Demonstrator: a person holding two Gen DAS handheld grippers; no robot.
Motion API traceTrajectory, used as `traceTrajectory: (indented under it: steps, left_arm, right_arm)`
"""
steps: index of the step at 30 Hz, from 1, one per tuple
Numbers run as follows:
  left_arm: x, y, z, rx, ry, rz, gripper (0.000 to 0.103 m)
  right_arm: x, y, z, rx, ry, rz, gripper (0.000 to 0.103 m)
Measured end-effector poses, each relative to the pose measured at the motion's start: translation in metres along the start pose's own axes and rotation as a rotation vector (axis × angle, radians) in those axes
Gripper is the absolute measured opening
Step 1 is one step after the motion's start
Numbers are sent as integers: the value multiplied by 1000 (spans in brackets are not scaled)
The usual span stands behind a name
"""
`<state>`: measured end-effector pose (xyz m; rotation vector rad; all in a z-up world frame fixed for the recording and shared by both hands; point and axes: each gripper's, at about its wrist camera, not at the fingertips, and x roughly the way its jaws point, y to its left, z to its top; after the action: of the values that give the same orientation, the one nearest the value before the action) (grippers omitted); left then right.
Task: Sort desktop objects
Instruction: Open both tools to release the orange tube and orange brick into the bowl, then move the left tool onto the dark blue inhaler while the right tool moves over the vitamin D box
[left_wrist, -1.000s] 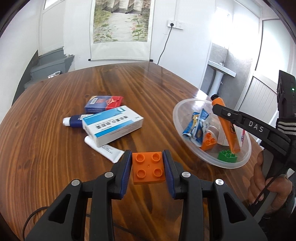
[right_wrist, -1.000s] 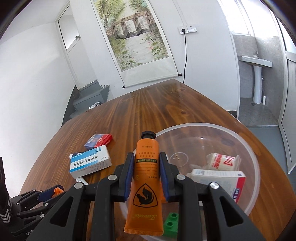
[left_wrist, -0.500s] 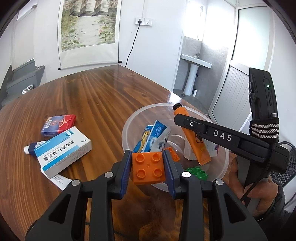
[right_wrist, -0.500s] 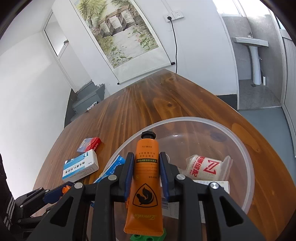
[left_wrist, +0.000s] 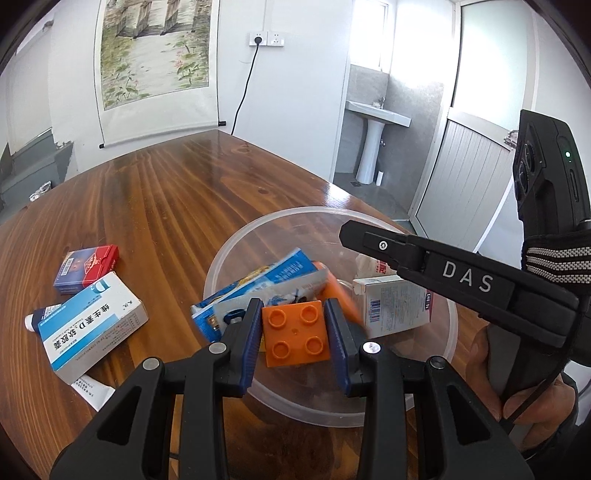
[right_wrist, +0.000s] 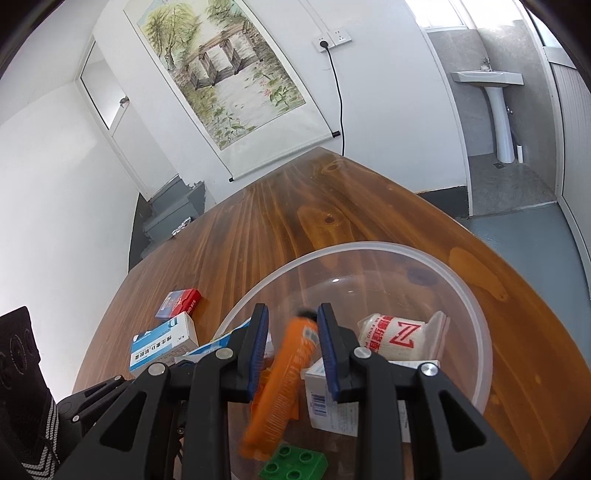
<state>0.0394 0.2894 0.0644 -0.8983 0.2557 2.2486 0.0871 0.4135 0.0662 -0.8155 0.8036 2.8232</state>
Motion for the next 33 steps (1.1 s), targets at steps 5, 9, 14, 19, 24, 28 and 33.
traceTrajectory:
  steps: [5, 9, 14, 19, 24, 28, 33]
  left_arm:
    - [6, -7, 1, 38, -11, -31, 37]
    - [10, -4, 0, 34, 8, -52, 37]
    - [9, 4, 0, 3, 16, -59, 46]
    - [0, 10, 4, -12, -8, -44, 48]
    - [-10, 20, 9, -31, -32, -28, 54]
    - [-19, 36, 15, -58, -52, 9, 61]
    - [-27, 64, 20, -114, -60, 68, 61]
  right_arm:
    - [-3, -1, 0, 0, -15, -22, 32]
    - [-4, -2, -1, 1, -31, -51, 32]
    - [-5, -7, -1, 11, -42, -73, 32]
    - [-4, -10, 0, 18, -41, -79, 33]
    - [-5, -9, -2, 6, -45, -88, 44]
    - [-5, -8, -2, -7, -53, -100, 44]
    - [-3, -7, -3, -14, -47, -112, 44]
